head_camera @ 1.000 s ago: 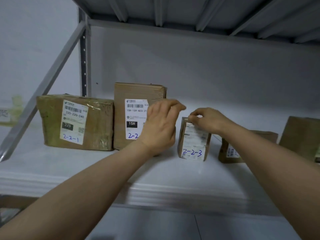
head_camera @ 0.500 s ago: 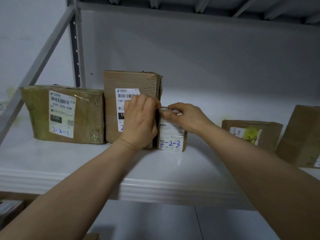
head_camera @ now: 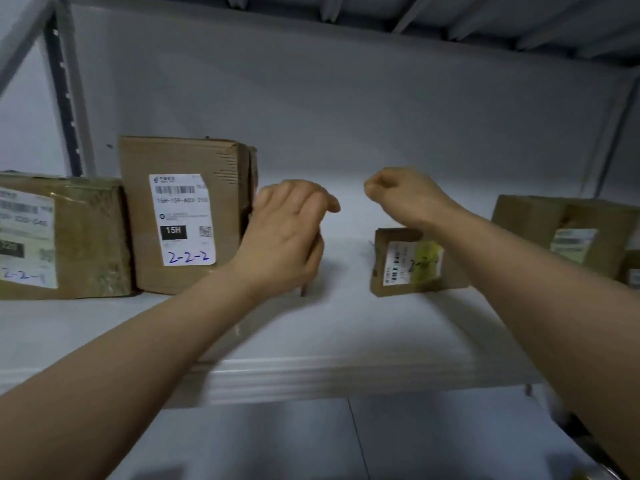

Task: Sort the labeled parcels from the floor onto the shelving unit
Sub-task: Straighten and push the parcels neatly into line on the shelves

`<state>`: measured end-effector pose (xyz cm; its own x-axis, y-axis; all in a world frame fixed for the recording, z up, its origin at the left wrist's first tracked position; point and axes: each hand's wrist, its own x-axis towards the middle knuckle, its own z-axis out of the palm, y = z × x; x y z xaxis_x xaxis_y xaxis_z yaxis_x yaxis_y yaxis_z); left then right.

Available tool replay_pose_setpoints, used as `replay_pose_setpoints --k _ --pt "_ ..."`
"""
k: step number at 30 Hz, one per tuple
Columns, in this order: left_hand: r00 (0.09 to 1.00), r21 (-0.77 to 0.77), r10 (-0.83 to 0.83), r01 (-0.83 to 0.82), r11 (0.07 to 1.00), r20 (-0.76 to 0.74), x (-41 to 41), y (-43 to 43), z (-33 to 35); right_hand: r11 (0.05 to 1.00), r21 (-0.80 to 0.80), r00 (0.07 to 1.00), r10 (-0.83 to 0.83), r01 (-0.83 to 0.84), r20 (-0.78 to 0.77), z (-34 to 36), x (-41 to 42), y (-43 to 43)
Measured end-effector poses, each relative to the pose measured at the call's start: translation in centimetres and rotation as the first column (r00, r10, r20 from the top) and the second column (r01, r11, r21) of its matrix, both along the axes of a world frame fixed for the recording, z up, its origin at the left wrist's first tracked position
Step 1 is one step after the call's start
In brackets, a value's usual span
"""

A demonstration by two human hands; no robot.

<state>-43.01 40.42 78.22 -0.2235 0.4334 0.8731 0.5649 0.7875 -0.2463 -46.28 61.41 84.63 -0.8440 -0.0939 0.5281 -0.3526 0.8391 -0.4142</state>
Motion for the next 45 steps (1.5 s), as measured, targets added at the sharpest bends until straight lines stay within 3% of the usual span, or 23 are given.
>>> replay_pose_setpoints --k 2,5,8,11,17,29,37,41,45 --pt "0.995 -0.125 0.023 -0.01 0.992 0.099 -0.6 4.3 0.8 0.992 0.067 0.992 -0.11 0.106 0.056 0.4 0.1 3.4" --pt "0.955 -0.316 0.194 -0.117 0.941 0.225 -2.2 10.6 1.9 0.953 0.225 0.961 -0.239 0.205 0.14 -0.2 0.3 7.4" --pt "0.879 -0.464 0.361 -0.191 0.865 0.311 -3.9 14.3 2.8 0.929 0.313 0.941 -0.27 0.199 0.204 -1.6 0.2 9.6" --pt "0.815 -0.504 0.447 -0.229 0.833 0.369 -5.1 14.6 3.8 0.934 0.315 0.952 -0.237 0.168 0.193 -3.0 -0.4 10.3" --pt "0.7 -0.528 0.479 -0.169 0.832 0.53 -6.6 10.0 5.7 0.969 0.234 0.985 -0.108 0.074 0.135 -4.1 -1.3 7.7" --pt "0.637 -0.471 0.477 -0.196 0.86 0.605 -5.6 4.5 5.9 0.968 0.25 0.997 -0.008 -0.01 0.073 -4.2 -1.7 3.0" --pt "0.576 -0.47 0.532 -0.27 0.84 0.62 -5.0 5.8 6.6 0.967 0.244 0.987 0.033 -0.071 0.157 -3.8 -1.2 4.0" --pt "0.697 -0.359 0.438 -0.269 0.894 0.568 -5.0 9.8 7.1 0.992 0.121 0.995 -0.025 0.037 -0.101 -2.4 0.0 6.5" --pt "0.801 -0.236 0.23 -0.113 0.965 0.552 -4.3 16.7 7.1 0.974 0.009 0.919 -0.21 0.226 -0.334 -0.1 1.0 11.3"
